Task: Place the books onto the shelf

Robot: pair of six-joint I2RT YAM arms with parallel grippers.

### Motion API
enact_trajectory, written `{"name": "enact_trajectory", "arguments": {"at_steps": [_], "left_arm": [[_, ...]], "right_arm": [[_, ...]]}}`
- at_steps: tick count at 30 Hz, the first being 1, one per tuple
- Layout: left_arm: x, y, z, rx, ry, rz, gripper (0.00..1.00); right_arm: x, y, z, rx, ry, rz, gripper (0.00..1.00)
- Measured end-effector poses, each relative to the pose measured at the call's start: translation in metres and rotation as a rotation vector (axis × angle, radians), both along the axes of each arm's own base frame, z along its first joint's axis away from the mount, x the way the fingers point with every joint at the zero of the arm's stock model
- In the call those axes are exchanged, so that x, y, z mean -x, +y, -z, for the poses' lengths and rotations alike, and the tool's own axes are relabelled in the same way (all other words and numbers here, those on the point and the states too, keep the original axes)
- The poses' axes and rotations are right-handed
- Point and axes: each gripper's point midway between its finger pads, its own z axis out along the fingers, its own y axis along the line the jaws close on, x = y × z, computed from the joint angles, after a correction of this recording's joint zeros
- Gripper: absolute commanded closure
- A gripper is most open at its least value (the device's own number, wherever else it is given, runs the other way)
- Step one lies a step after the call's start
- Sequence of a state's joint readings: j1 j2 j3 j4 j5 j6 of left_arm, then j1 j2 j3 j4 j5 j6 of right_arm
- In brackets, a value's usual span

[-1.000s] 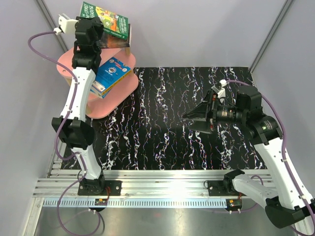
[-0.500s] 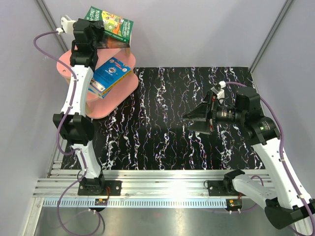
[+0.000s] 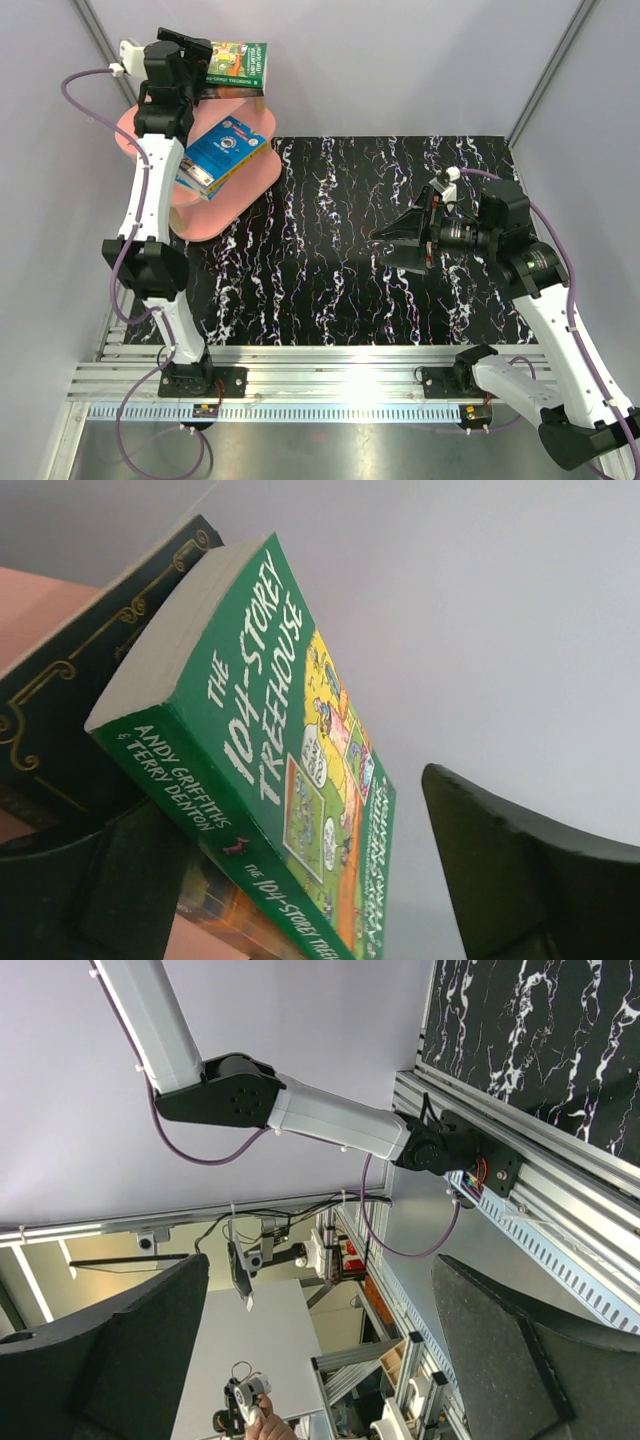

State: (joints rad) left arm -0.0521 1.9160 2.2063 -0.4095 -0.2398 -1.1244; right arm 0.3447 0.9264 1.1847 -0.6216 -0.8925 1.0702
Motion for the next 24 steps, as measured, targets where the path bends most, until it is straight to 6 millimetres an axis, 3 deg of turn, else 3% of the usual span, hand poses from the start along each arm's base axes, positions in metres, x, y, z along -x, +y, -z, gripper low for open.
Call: {"name": "enact_trajectory", "arguments": {"at_steps": [9, 19, 24], "left_arm": [[0.018, 0.032, -0.002, 0.025, 0.042, -0.048, 0.01], [0.033, 0.05, -0.004, 0.036, 0.084, -0.016, 0.01], [0.064, 0.054, -0.006, -0.012, 0.119, -0.034, 0.01]], "right_arm": [[-0.001, 0.001, 0.003, -0.023, 0.017, 0.011, 0.01], [-0.004, 0.003, 0.01, -0.039, 0.049, 0.02, 0.0], [-0.005, 0.003, 0.009, -0.042, 0.046, 0.021, 0.0]]}}
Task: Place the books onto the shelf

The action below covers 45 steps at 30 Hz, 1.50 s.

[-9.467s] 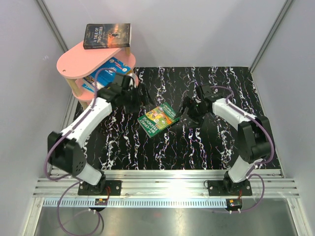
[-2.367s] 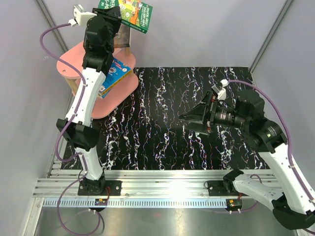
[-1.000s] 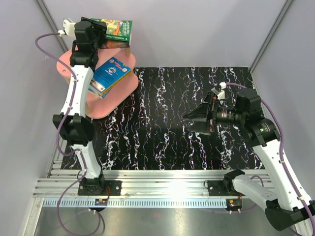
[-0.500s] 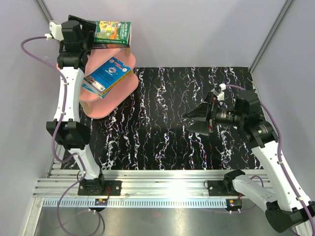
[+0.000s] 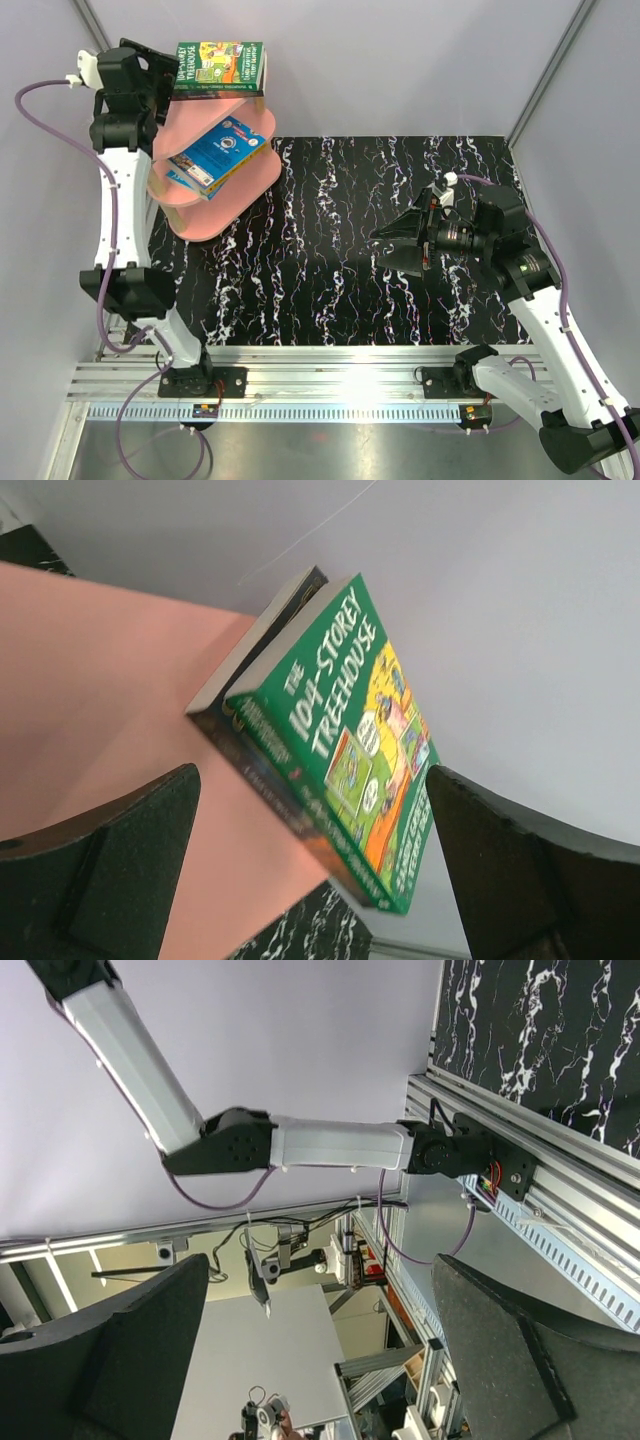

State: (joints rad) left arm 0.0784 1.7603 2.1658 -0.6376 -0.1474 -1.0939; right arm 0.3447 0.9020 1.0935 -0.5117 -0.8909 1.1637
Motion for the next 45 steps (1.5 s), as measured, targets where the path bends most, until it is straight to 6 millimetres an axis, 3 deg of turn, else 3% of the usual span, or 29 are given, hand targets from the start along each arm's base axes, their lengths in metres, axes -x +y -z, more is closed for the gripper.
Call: {"name": "enact_trajectory", "arguments": {"at_steps": [7, 11, 14, 18, 21, 26, 30, 34, 36, 45], "left_arm": [[0.087, 0.0, -0.014, -0.091, -0.008, -0.013, 0.01], [0.139, -0.005, 0.009, -0.129, 0.013, 0.009, 0.01], [0.161, -0.011, 0.045, -0.15, 0.071, 0.044, 0.01], [0.186, -0.022, 0.12, -0.195, 0.216, 0.109, 0.01], [0.216, -0.03, 0.177, -0.264, 0.319, 0.167, 0.01], [0.25, -0.024, 0.223, -0.454, 0.285, 0.182, 0.01], [0.256, -0.009, 0.265, -0.599, 0.278, 0.153, 0.01], [0.253, -0.005, 0.315, -0.716, 0.31, 0.195, 0.01], [0.25, -0.003, 0.332, -0.765, 0.331, 0.212, 0.01], [0.205, 0.001, 0.355, -0.918, 0.306, 0.237, 0.01]], "right_arm": [[-0.005, 0.001, 0.003, 0.011, -0.016, 0.006, 0.0], [-0.016, -0.002, 0.005, 0.071, -0.056, 0.04, 0.0], [-0.023, -0.009, -0.009, 0.135, -0.169, 0.084, 0.0], [-0.026, -0.022, -0.032, 0.206, -0.347, 0.147, 0.0], [-0.024, -0.034, -0.032, 0.268, -0.419, 0.197, 0.0], [-0.017, -0.055, -0.033, 0.333, -0.496, 0.292, 0.0], [-0.004, -0.069, -0.036, 0.344, -0.565, 0.351, 0.0], [0.008, -0.082, -0.033, 0.353, -0.608, 0.409, 0.0], [0.009, -0.088, -0.028, 0.366, -0.613, 0.436, 0.0], [0.02, -0.12, -0.021, 0.454, -0.592, 0.577, 0.0]]}}
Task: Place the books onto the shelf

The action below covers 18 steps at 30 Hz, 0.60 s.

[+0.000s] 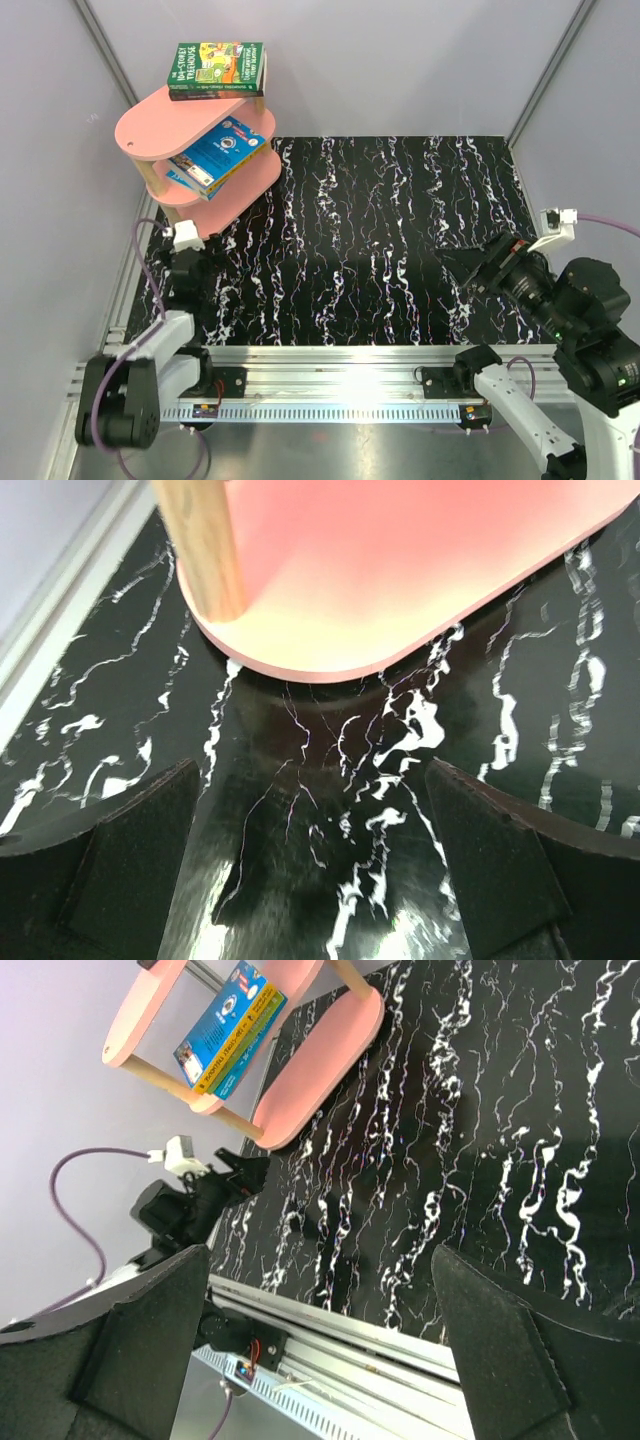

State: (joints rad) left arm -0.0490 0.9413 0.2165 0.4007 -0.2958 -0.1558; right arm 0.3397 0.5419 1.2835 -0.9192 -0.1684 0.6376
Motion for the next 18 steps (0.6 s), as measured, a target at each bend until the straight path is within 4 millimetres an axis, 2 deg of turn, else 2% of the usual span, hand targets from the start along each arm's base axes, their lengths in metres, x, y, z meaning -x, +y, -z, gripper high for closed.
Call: {"name": "enact_trajectory", "arguments": {"at_steps": [4, 14, 18], "left_arm": [[-0.011, -0.002, 0.016, -0.032, 0.017, 0.031, 0.01], [-0.037, -0.012, -0.004, -0.101, -0.111, 0.142, 0.01], [-0.039, -0.012, 0.01, -0.112, -0.093, 0.15, 0.01]], "right_arm": [[0.002, 0.0, -0.007, 0.002, 0.041, 0.002, 0.0], [0.005, 0.003, 0.013, -0.05, 0.167, 0.016, 0.0], [0.006, 0.004, 0.013, -0.056, 0.173, 0.014, 0.0]]}}
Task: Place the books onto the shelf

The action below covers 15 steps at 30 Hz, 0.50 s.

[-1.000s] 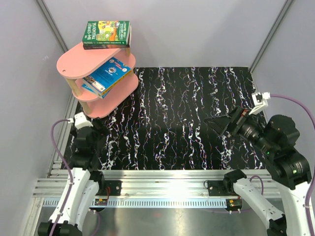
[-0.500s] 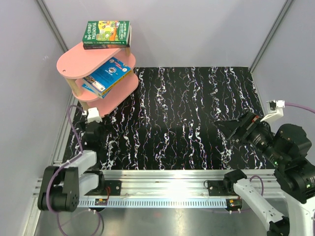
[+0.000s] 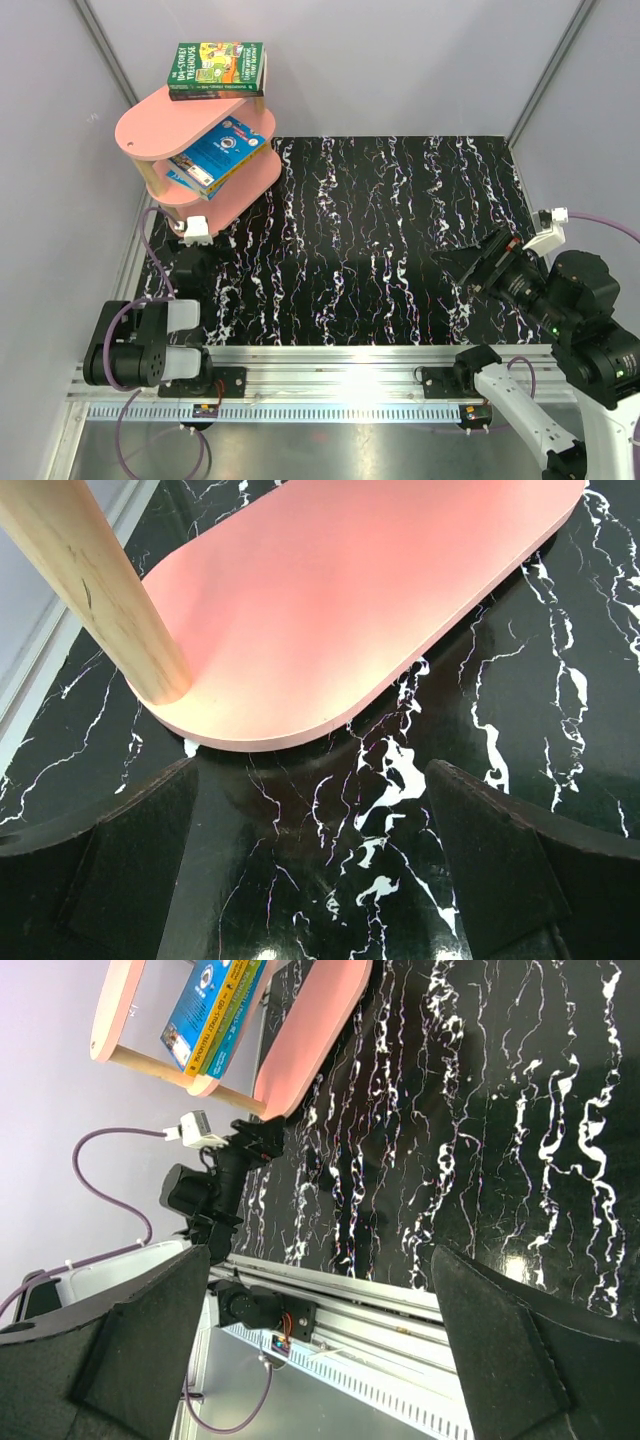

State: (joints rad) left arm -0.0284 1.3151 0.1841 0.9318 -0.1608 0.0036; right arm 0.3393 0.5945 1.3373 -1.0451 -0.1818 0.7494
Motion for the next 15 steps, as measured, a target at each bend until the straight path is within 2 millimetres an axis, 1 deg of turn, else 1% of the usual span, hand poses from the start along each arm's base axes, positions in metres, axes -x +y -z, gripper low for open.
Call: {"name": "enact_trajectory", "arguments": {"at_steps": [15], "left_arm": [[-0.003, 0.001, -0.007, 0.0, -0.034, -0.003, 0.01]], "right_arm": [[-0.01, 0.013, 0.003, -0.027, 0.032, -0.04, 0.0]]}}
